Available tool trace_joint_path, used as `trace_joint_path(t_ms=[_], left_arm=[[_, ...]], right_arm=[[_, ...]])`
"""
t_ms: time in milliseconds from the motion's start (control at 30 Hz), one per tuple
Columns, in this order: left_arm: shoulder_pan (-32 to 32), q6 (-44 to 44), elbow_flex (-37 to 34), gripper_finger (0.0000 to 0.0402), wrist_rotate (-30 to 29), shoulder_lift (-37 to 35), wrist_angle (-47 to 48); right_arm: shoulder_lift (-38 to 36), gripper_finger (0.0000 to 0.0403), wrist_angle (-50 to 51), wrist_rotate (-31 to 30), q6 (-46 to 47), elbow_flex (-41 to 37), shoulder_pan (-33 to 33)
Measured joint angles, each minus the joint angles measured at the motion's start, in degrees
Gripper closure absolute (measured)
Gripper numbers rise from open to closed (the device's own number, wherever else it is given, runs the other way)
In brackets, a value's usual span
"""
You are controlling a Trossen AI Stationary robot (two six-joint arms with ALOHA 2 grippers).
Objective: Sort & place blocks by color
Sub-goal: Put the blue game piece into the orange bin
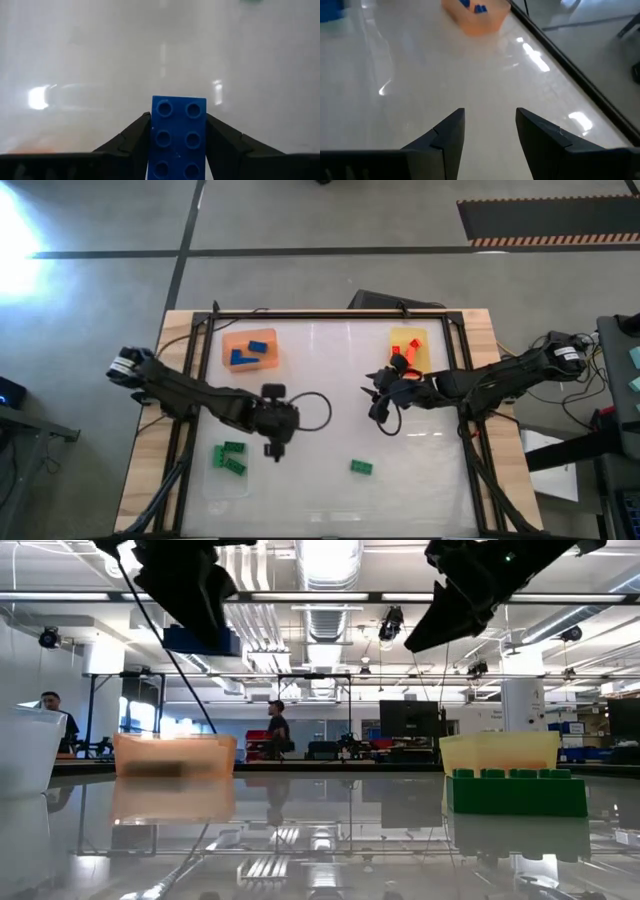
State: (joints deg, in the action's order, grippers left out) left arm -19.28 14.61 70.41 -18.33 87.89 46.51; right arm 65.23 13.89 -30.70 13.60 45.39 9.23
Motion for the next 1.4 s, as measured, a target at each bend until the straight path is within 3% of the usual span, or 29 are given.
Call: trace_joint_path(t_ms=[167, 367, 767, 933, 1067, 1400], left_arm=[[3.41, 0.04, 0.0, 0.0267, -5.38, -3.82, 9.44], [13.89, -3.0, -1.69, 0.0268, -10.5, -8.37, 14.24], [43.01, -5.08, -13.63, 0.0269, -9.12, -9.84, 8.67], [51.88, -7.03, -16.69, 0.0265, -6.6, -8.5, 5.95], [55.48, -7.67, -18.05, 0.0256, -5.96, -7.78, 4.01], [56.03, -7.63, -19.93, 0.025, -5.83, -7.67, 0.85]], right_arm=[[-0.41, 0.0236, -1.41, 0.0, -1.59, 0.01, 0.0], [-0.74, 0.0236, -1.2, 0.08, -1.4, 0.02, 0.0], [-0.74, 0.0236, -0.78, 0.7, -0.67, 0.02, 0.0], [-0.74, 0.0236, -0.78, 0.7, -0.58, 0.02, 0.0], [-0.74, 0.0236, -0.78, 0.7, -0.58, 0.02, 0.0], [-0.74, 0.0236, -0.72, 0.72, -0.54, 0.02, 0.0]])
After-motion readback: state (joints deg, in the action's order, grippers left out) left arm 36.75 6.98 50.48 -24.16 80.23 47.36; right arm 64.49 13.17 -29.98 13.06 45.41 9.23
